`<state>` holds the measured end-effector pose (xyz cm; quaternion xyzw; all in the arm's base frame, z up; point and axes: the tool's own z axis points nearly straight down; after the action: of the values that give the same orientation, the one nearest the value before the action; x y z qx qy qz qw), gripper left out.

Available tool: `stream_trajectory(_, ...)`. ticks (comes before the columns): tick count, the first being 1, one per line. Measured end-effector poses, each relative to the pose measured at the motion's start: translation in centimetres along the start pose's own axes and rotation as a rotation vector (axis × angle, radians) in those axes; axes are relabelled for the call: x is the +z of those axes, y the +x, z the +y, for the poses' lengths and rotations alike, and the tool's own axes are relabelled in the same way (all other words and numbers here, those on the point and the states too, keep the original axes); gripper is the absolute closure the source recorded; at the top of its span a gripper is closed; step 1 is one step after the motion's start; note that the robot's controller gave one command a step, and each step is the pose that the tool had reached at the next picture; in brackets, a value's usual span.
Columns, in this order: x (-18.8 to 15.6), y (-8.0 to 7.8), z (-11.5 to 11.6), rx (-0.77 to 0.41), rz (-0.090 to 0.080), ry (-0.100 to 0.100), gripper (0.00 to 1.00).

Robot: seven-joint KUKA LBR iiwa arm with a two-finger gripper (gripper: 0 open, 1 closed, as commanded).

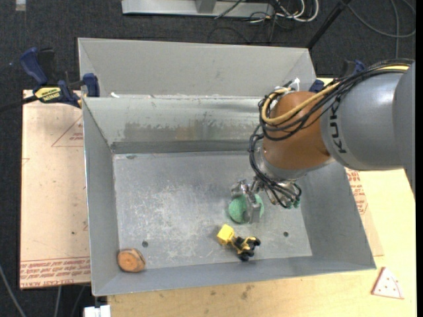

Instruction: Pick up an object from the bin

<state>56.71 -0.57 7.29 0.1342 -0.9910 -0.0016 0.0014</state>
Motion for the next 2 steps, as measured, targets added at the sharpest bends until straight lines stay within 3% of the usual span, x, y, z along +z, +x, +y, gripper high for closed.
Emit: stream_trajectory(2, -0.27, 0.07, 0.02, 0.000, 0.001, 0.000, 1.00)
